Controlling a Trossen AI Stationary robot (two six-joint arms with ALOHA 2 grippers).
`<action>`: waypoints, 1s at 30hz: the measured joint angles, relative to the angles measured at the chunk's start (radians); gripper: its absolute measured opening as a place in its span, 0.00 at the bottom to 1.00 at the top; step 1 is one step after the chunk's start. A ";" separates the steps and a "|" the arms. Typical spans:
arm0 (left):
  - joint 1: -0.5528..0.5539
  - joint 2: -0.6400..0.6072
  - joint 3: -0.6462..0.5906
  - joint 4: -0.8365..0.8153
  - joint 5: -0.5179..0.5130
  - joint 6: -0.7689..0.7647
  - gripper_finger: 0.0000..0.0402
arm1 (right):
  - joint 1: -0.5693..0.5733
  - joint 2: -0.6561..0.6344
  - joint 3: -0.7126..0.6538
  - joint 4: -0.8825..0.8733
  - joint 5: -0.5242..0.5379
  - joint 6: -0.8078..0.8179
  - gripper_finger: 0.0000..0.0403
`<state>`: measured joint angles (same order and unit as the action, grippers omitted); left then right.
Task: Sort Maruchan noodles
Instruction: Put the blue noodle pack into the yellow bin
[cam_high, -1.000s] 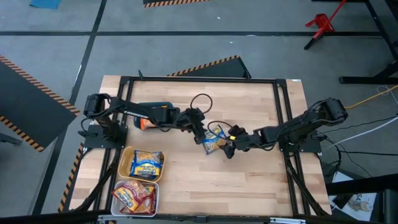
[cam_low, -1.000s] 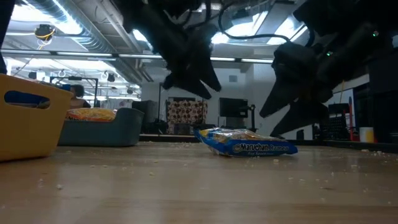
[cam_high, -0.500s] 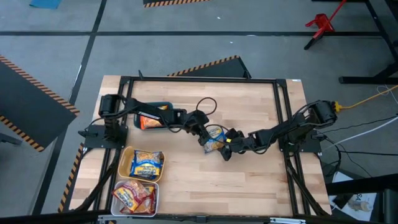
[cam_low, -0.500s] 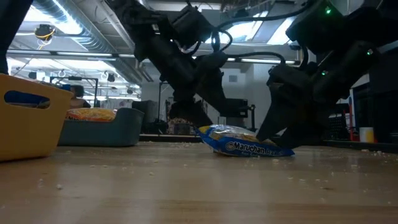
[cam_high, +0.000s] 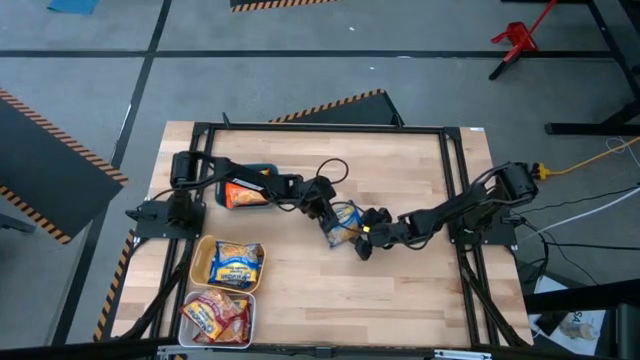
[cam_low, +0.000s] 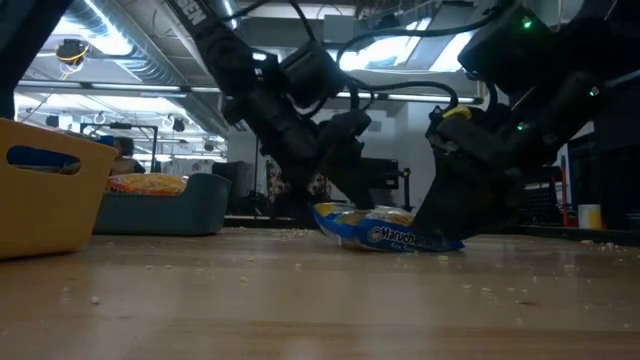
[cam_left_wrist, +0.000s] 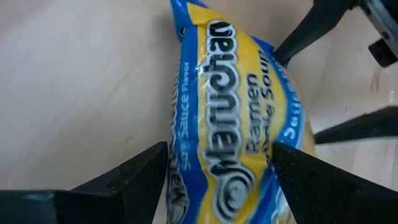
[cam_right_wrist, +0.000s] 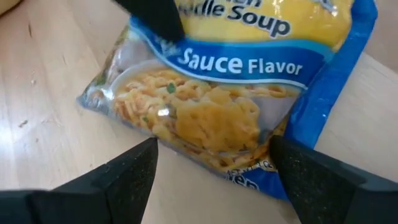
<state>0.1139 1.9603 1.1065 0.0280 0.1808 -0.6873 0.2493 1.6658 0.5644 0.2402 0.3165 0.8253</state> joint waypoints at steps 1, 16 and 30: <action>0.000 0.013 0.000 0.016 0.012 -0.015 0.71 | 0.000 0.006 0.002 0.004 0.004 -0.001 0.79; -0.005 0.049 0.000 0.112 0.208 -0.097 0.60 | 0.000 0.025 0.024 0.000 0.005 -0.052 0.79; -0.010 0.049 0.000 0.167 0.259 -0.181 0.42 | -0.001 0.008 0.024 -0.013 -0.053 -0.098 0.79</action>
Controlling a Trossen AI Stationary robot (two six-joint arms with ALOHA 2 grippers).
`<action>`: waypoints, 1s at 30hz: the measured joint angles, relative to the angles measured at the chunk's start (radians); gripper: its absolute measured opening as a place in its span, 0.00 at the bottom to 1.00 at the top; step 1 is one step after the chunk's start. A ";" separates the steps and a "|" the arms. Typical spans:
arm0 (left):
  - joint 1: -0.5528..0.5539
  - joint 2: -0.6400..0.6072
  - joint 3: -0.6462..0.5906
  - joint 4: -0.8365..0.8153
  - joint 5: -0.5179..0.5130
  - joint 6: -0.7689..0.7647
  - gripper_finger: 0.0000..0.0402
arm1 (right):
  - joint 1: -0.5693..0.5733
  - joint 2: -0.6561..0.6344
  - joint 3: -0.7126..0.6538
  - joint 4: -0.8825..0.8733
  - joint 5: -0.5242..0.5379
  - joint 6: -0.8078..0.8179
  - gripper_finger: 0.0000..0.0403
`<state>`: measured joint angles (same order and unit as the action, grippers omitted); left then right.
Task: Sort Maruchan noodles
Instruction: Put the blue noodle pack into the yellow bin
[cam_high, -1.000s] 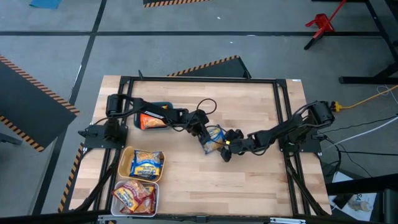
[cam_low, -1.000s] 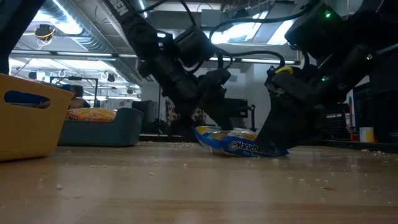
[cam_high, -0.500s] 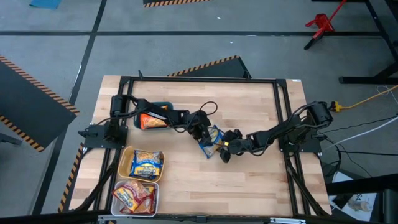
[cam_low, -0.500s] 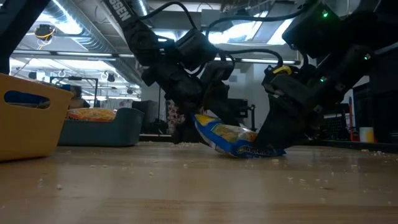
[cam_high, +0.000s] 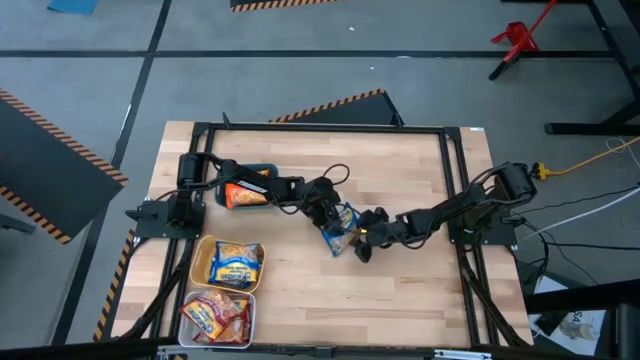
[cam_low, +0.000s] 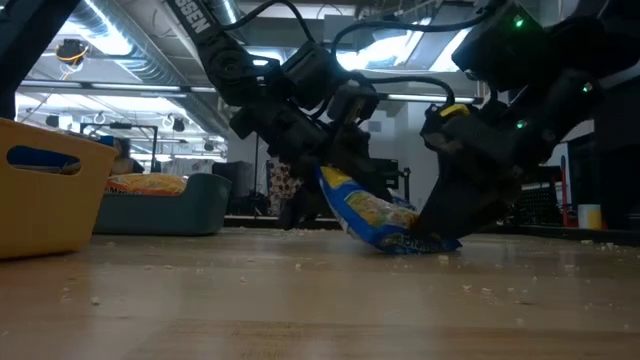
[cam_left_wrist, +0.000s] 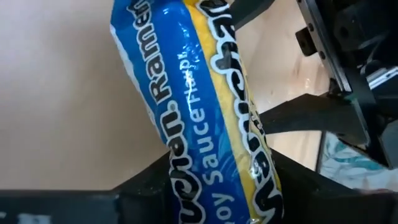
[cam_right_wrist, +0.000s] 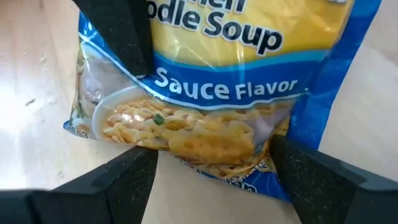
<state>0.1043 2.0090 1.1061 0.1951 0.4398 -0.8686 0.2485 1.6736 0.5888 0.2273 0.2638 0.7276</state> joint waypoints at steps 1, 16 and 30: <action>0.000 0.000 0.000 0.000 0.010 -0.005 0.41 | 0.000 -0.010 0.000 -0.005 -0.022 -0.001 0.79; -0.002 -0.002 0.000 0.059 0.282 -0.020 0.39 | 0.011 -0.114 0.000 -0.170 -0.299 -0.021 0.79; -0.004 -0.190 0.000 -0.068 0.433 0.014 0.39 | 0.205 -0.114 -0.001 -0.154 -0.233 0.032 0.79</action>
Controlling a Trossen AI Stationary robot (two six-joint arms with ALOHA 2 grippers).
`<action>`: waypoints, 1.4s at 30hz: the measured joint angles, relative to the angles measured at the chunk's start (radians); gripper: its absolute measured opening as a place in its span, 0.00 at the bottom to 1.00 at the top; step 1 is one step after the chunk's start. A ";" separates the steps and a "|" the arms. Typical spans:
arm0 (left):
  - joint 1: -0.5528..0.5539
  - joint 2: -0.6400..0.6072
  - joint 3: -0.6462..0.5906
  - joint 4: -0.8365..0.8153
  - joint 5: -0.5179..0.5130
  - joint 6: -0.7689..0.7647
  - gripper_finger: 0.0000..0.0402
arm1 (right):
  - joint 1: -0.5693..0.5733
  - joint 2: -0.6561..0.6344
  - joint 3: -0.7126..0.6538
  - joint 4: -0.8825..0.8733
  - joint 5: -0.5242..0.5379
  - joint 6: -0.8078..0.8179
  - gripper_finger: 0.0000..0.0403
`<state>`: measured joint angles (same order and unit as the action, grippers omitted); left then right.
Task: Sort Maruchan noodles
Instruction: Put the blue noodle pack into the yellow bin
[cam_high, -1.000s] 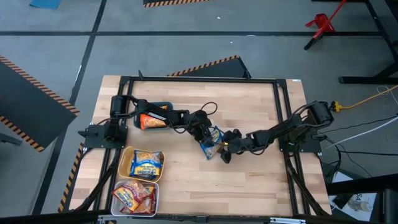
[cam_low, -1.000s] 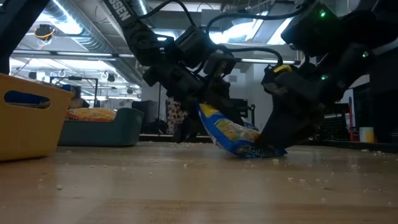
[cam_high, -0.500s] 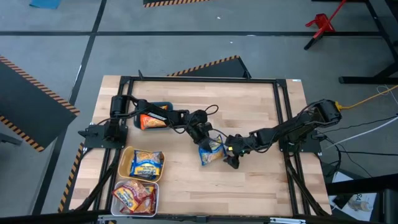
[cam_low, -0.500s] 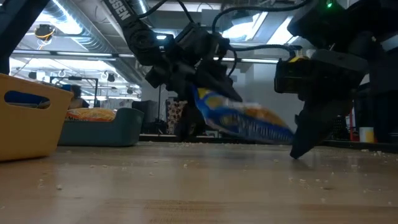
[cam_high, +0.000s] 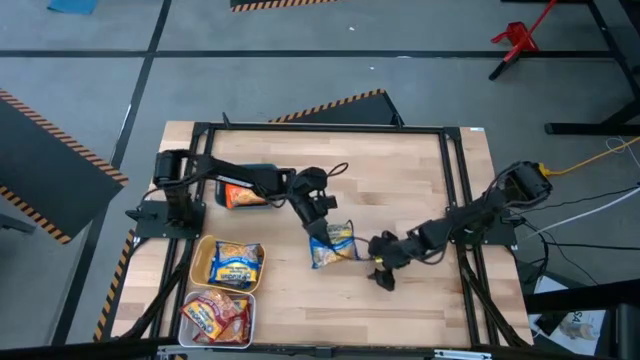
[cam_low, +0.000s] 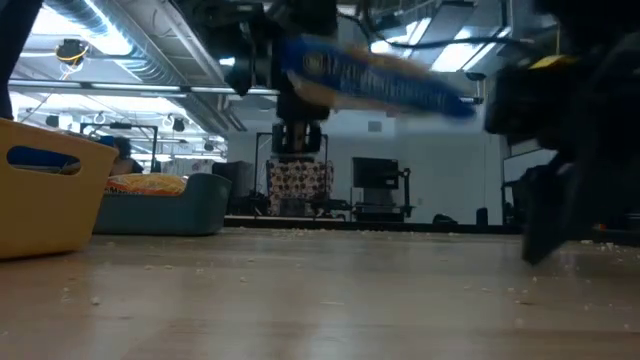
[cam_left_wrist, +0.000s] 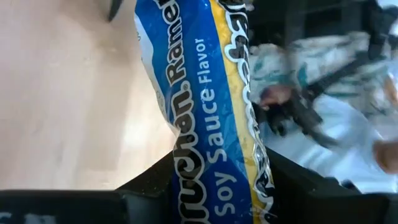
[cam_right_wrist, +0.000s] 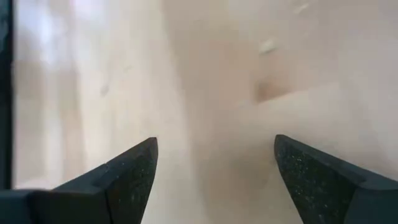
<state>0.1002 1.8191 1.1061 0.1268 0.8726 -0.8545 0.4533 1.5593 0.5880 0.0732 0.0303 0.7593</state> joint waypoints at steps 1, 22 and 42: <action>0.000 -0.016 0.000 -0.011 0.011 0.017 0.39 | 0.020 0.000 0.000 0.002 0.010 0.011 0.79; -0.286 -0.542 0.000 -1.096 -0.216 0.360 0.39 | 0.189 0.000 0.000 0.008 0.271 0.154 0.79; -0.360 -0.677 -0.129 -1.229 -0.280 0.547 0.39 | 0.188 0.000 0.000 0.004 0.293 0.273 0.79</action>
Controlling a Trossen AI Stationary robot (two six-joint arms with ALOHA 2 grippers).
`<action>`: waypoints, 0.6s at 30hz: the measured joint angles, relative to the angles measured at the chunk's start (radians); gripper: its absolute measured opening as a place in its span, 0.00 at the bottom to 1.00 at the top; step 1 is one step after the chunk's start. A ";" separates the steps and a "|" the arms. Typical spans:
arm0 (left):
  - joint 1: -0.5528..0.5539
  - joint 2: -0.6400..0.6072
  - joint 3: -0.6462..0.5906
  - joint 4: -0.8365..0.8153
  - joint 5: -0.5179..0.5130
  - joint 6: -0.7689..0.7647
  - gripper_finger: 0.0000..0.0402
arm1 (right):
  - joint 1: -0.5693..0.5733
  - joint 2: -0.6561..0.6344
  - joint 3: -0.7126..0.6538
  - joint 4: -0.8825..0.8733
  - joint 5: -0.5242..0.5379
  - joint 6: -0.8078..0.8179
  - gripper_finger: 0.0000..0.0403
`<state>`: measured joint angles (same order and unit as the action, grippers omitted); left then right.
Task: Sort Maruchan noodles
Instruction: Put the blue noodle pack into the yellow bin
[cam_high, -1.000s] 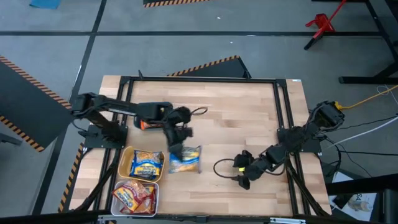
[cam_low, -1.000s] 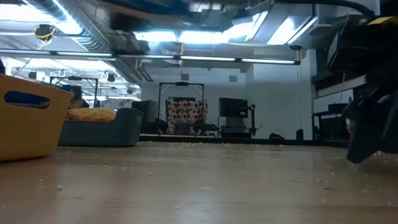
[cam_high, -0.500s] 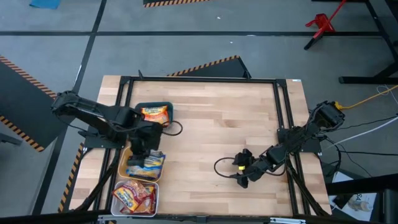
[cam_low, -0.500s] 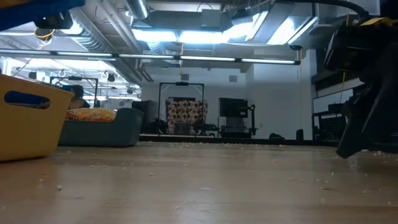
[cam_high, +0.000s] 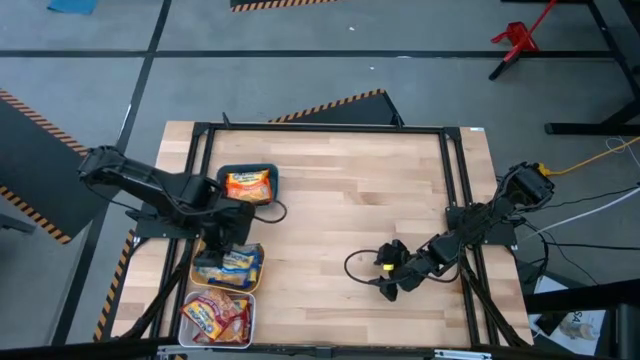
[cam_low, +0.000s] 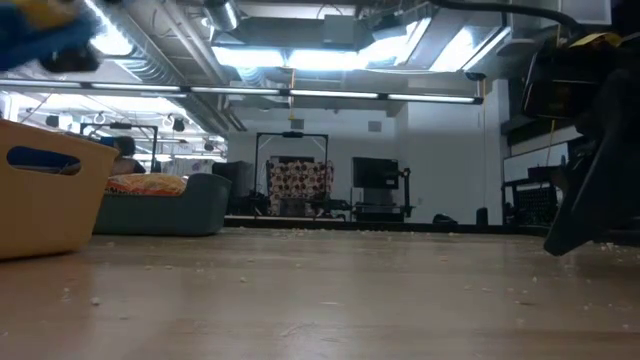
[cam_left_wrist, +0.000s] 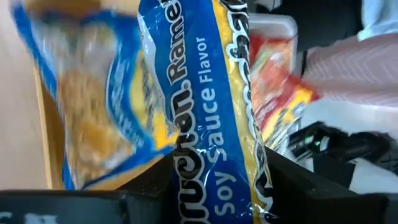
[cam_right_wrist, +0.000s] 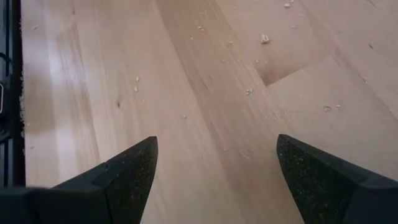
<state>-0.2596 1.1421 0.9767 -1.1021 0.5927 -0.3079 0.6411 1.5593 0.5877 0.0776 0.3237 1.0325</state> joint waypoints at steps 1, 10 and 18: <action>0.001 -0.019 -0.031 0.001 0.001 -0.007 0.39 | 0.000 0.000 0.000 0.000 0.000 0.004 0.79; 0.039 -0.201 -0.206 0.226 0.006 -0.163 0.39 | 0.000 0.000 0.000 -0.001 0.022 0.010 0.79; 0.039 -0.222 -0.270 0.290 0.045 -0.163 0.39 | 0.000 0.000 0.000 -0.002 0.053 0.010 0.79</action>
<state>-0.2207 0.9201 0.7064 -0.8118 0.6381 -0.4706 0.6407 1.5593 0.5880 0.0757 0.3764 1.0428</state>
